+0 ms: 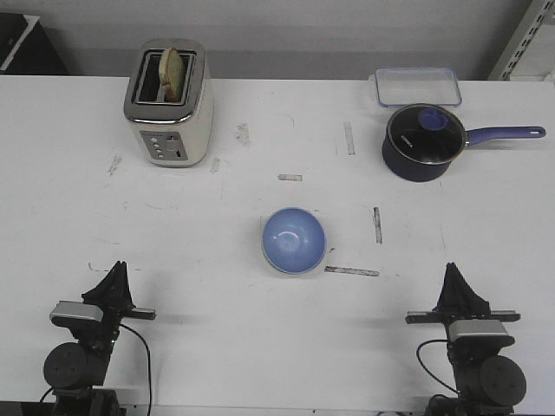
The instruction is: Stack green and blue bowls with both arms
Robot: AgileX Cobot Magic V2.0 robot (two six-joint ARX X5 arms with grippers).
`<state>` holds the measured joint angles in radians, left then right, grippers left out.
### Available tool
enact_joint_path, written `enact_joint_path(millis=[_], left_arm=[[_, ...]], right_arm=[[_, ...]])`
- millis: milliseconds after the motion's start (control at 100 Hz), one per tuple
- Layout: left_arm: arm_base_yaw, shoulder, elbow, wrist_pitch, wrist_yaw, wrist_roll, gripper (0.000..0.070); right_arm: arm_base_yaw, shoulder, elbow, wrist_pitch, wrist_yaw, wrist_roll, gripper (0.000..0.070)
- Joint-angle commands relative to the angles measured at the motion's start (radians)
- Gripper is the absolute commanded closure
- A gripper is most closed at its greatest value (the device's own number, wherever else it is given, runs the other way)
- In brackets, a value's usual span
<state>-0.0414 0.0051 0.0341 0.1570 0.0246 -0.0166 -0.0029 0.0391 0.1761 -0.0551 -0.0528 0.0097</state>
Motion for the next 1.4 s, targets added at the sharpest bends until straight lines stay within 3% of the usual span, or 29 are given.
enact_joint_path(millis=[0, 210, 320, 1390], left_arm=[[0.0, -0.002, -0.022, 0.015, -0.001, 0.005, 0.0698], [0.0, -0.002, -0.022, 0.016, -0.001, 0.005, 0.0698], [0.0, -0.002, -0.022, 0.016, -0.001, 0.005, 0.0698], [0.0, -0.002, -0.021, 0.015, -0.001, 0.005, 0.0698]], right_arm=[[-0.018, -0.028, -0.036, 0.01, -0.015, 0.021, 0.0697], [-0.013, -0.038, -0.118, 0.065, 0.018, 0.021, 0.0697], [-0.011, -0.038, -0.166, 0.163, 0.037, 0.022, 0.0697], [-0.011, -0.038, -0.163, 0.174, 0.034, 0.02, 0.0697]])
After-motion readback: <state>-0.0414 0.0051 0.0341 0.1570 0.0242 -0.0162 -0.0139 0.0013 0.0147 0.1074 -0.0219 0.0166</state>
